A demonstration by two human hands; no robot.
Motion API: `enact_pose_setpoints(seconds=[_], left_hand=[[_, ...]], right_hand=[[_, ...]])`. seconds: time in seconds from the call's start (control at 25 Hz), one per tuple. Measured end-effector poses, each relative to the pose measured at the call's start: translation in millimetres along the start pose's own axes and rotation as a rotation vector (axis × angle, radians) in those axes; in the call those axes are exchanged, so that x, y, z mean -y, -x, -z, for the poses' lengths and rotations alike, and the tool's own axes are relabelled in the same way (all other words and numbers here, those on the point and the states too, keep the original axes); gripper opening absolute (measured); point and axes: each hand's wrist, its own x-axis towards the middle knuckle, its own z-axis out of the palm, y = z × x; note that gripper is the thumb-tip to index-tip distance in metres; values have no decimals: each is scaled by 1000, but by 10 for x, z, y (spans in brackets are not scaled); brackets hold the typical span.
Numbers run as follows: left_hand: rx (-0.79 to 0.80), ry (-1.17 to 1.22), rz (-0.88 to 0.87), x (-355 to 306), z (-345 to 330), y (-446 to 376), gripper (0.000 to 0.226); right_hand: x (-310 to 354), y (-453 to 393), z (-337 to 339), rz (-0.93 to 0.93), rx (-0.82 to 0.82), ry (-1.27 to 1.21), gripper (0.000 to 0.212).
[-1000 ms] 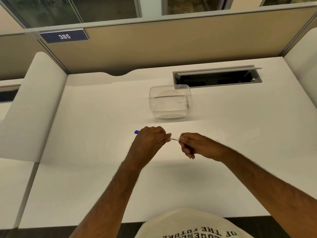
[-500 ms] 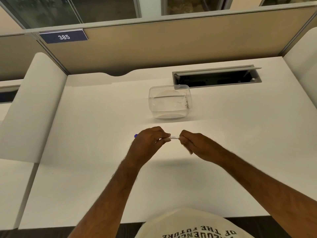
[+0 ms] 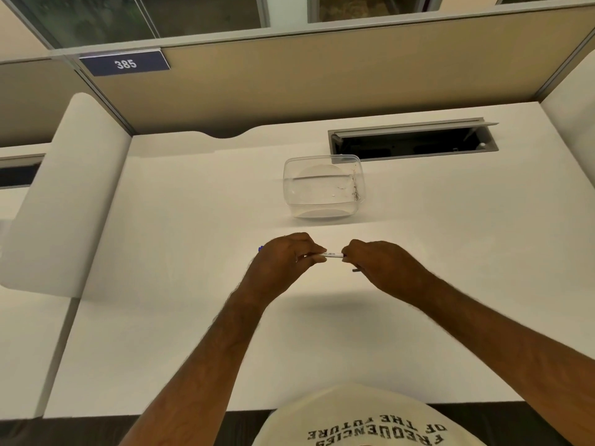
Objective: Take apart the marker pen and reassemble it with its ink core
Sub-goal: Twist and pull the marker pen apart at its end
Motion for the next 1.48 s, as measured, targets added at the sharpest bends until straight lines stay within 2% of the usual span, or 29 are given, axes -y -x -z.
enact_pose_setpoints(seconds=[0.04, 0.08, 0.16, 0.2, 0.28, 0.36, 0.4, 0.44, 0.56, 0.6, 0.64, 0.68, 0.72, 0.8, 0.84, 0.88, 0.92, 0.96, 1.04, 1.12, 1.16, 1.2, 1.28, 1.4, 1.44, 1.48], left_hand=[[5, -6, -8, -5, -20, 4, 16], [5, -20, -20, -2, -34, 6, 16], [-2, -45, -35, 18, -43, 8, 16], [-7, -58, -43, 21, -47, 4, 16], [-23, -68, -54, 5, -41, -9, 17], [-34, -65, -51, -14, -15, -15, 17], [-32, -54, -36, -14, -6, -14, 17], [-19, -33, -10, -10, 3, -14, 17], [55, 71, 69, 30, -4, -34, 15], [74, 81, 80, 35, -18, -38, 15], [85, 71, 85, 44, -32, -35, 15], [85, 50, 84, 51, -41, -30, 15], [77, 27, 82, 61, -48, -23, 16], [68, -14, 66, 57, -60, -3, 16], [70, -32, 50, 41, -61, 5, 16], [70, -46, 31, 25, -62, 9, 16], [71, -49, 23, 18, -60, 11, 16], [72, -42, 27, 25, -54, 9, 16], [79, 7, 48, 50, -28, -4, 15], [109, 96, 85, 65, 1, -14, 13], [129, 132, 105, 61, 11, -19, 12], [145, 152, 118, 43, 10, -29, 11], [156, 149, 121, 35, 2, -32, 10], [159, 62, 99, 56, -11, -36, 12], [158, 40, 99, 50, -16, -28, 13], [156, 29, 97, 40, -23, -18, 13]], right_hand=[[6, 12, -24, -30, 12, -39, 47], [55, 7, -7, -145, 73, -268, 44], [120, -18, -25, -415, 259, -962, 39], [144, -37, 0, -504, 321, -1218, 39], [138, -76, 56, -606, 369, -1478, 38], [137, -91, 63, -615, 369, -1462, 36], [145, -94, 68, -582, 338, -1361, 36], [145, -90, 57, -511, 276, -1164, 36], [40, -50, -3, -110, 15, -144, 47], [-29, -42, -1, -11, 0, 73, 51], [-45, -49, -4, 2, 13, 99, 54], [-20, -63, -3, -49, 52, -7, 55], [28, -74, 25, -164, 131, -271, 53], [75, -74, 10, -415, 303, -950, 45], [102, -86, 41, -487, 331, -1151, 42], [110, -93, 49, -507, 330, -1210, 40], [129, -91, 33, -493, 313, -1178, 38], [144, -85, 9, -440, 279, -1043, 37], [134, -64, 15, -320, 148, -564, 37], [71, -24, -45, -90, -75, 16, 48], [25, 3, -64, 26, -127, 182, 53], [11, 15, -63, 65, -152, 222, 55], [18, 33, -49, -49, -80, 27, 53], [78, -13, 35, -382, 216, -829, 39], [69, -44, 47, -421, 241, -996, 38], [61, -70, 62, -425, 262, -1044, 38]])
